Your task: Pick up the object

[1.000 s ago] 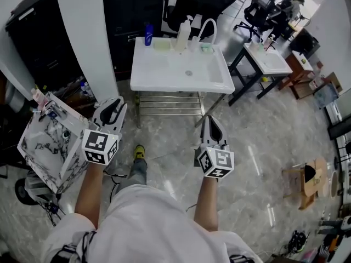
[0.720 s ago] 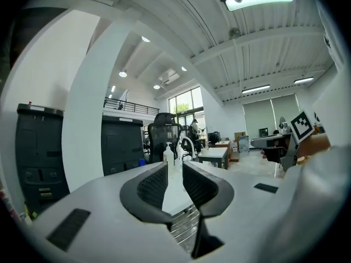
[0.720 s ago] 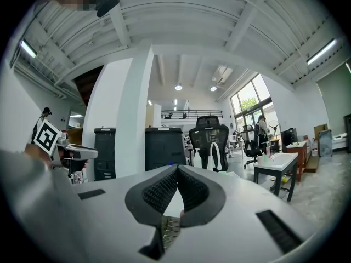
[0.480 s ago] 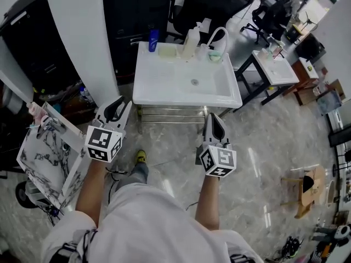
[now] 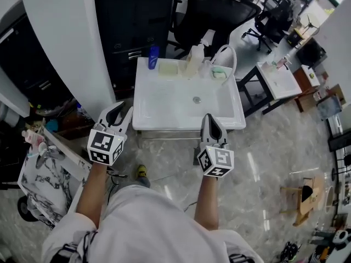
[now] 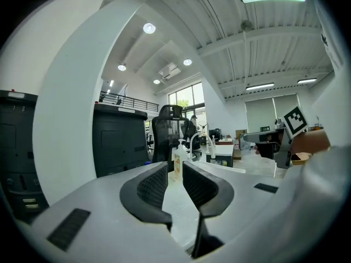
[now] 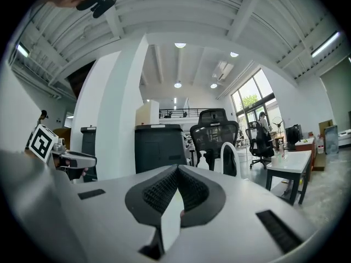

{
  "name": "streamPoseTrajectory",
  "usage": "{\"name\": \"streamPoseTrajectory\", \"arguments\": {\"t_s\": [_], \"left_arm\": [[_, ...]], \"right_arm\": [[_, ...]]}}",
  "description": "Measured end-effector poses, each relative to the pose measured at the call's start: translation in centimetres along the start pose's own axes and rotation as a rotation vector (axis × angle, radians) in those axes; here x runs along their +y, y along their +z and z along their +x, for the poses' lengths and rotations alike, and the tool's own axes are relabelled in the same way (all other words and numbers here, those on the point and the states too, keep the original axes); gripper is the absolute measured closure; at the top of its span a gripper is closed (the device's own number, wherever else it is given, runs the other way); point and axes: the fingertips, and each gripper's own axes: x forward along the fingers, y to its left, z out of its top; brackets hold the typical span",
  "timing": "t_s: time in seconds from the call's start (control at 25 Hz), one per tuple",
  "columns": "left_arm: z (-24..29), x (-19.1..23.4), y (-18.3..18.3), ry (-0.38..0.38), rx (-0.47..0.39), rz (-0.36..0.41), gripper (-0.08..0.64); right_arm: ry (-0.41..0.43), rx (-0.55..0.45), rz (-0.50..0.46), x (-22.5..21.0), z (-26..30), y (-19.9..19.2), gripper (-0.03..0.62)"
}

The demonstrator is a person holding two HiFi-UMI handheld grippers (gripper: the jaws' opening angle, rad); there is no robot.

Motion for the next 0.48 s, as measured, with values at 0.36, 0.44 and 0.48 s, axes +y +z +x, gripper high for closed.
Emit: {"name": "streamPoseTrajectory", "arguments": {"t_s": [0.36, 0.44, 0.48], "left_arm": [[5.0, 4.2, 1.3, -0.017, -0.03, -0.006, 0.483], [5.4, 4.6, 1.1, -0.02, -0.028, -0.01, 0.483], [5.6, 4.8, 1.0, -0.021, -0.026, -0.012, 0.483]], "right_arm": [[-0.01, -0.007, -0.021, 0.0, 6.3, 1.0, 0.586], [-0.011, -0.007, -0.022, 0.1, 6.9, 1.0, 0.586], [-0.012, -0.009, -0.021, 0.1, 7.3, 1.1, 0.586]]}}
